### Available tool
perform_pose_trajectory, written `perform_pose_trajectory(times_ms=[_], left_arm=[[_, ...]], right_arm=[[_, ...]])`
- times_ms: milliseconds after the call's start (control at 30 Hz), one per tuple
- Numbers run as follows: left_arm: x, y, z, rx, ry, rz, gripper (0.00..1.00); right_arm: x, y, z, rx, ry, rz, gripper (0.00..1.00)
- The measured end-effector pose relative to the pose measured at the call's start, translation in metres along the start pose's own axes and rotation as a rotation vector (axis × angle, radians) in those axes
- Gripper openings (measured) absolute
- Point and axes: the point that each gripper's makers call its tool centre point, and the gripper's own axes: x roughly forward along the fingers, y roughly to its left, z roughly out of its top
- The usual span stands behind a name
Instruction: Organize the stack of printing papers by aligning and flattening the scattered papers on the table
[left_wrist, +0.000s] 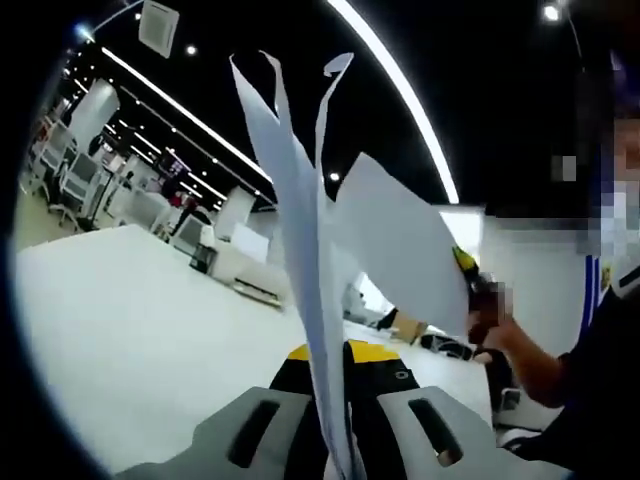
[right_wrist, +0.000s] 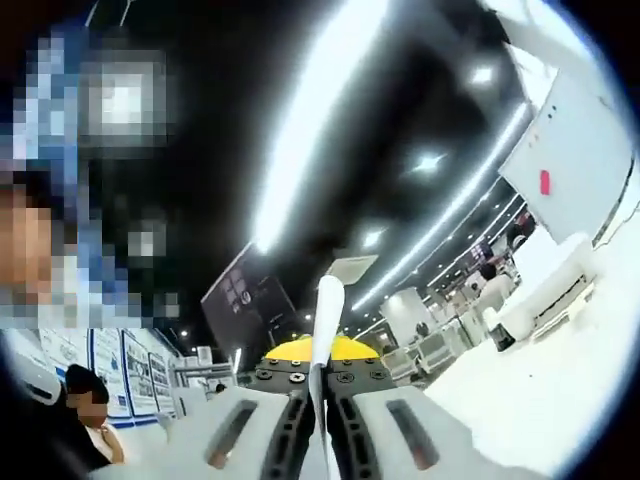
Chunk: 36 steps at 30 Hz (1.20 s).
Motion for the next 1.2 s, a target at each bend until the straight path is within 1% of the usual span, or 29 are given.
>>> perform_pose_trajectory(times_ms=[133,300,367,400,433,567,700,767,833,1000,1100,1200], left_arm=[[0.0,0.0,0.003,-0.024,-0.02,-0.016,0.06],[-0.001,-0.001,0.007,-0.062,-0.045,-0.035,0.06],[-0.001,0.0,0.008,-0.084,-0.053,-0.044,0.06],[0.0,0.0,0.008,-0.092,-0.056,-0.049,0.06],[0.001,-0.001,0.008,-0.105,-0.058,-0.056,0.06],[0.002,0.0,0.008,-0.123,-0.068,-0.052,0.06],[0.001,0.001,0.011,-0.133,-0.092,-0.043,0.06],[0.0,0.002,0.013,-0.142,-0.107,-0.041,0.06],[-0.001,0.002,0.015,-0.152,-0.116,-0.044,0.06],[-0.002,0.004,0.016,-0.156,-0.125,-0.048,0.06],[-0.001,0.004,0.016,-0.162,-0.119,-0.052,0.06],[-0.001,0.005,0.016,-0.17,-0.118,-0.052,0.07]], right_arm=[[-0.001,-0.013,-0.013,0.059,-0.038,-0.028,0.0],[-0.002,-0.021,-0.02,0.074,-0.073,-0.049,0.0],[-0.003,-0.025,-0.026,0.084,-0.087,-0.06,0.0],[-0.003,-0.023,-0.029,0.087,-0.089,-0.063,0.0],[-0.002,-0.025,-0.035,0.092,-0.09,-0.074,0.0],[-0.003,-0.028,-0.048,0.096,-0.09,-0.097,0.0],[-0.004,-0.031,-0.061,0.116,-0.114,-0.114,0.0],[-0.003,-0.03,-0.072,0.142,-0.118,-0.126,0.0],[-0.002,-0.025,-0.084,0.15,-0.118,-0.137,0.0],[0.0,-0.018,-0.099,0.157,-0.118,-0.135,0.0],[-0.002,-0.017,-0.109,0.191,-0.112,-0.143,0.0],[-0.003,-0.013,-0.117,0.199,-0.104,-0.141,0.0]])
